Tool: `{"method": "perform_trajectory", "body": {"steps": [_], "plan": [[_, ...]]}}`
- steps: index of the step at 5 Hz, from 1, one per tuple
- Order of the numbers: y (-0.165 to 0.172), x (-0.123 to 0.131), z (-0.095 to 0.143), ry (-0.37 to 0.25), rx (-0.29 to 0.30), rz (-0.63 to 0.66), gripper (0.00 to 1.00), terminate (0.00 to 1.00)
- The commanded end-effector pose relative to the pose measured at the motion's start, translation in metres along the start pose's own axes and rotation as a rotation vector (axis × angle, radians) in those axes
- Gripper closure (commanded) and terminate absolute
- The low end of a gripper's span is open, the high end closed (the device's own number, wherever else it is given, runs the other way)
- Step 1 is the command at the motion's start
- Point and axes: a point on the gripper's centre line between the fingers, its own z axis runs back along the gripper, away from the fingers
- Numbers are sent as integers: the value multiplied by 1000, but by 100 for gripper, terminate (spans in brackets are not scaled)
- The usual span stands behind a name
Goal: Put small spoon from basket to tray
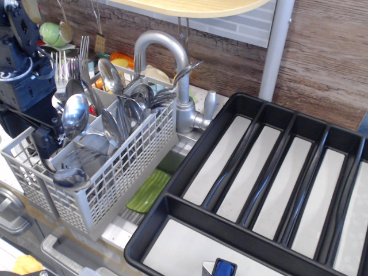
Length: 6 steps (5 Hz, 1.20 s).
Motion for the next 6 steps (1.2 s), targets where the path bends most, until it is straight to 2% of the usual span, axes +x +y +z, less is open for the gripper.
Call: {"method": "perform_trajectory", "body": {"steps": [1,2,3,4,5,6], "plan": [[0,0,0,0,0,0,0,0],[14,1,0,13,48,128,0,0],[21,2,7,-17,61,252,0,0],[24,4,10,-1,-4,464,0,0],[26,2,3,-15,-54,692,0,0],[24,2,-9,1,-95,826,0,0]]}}
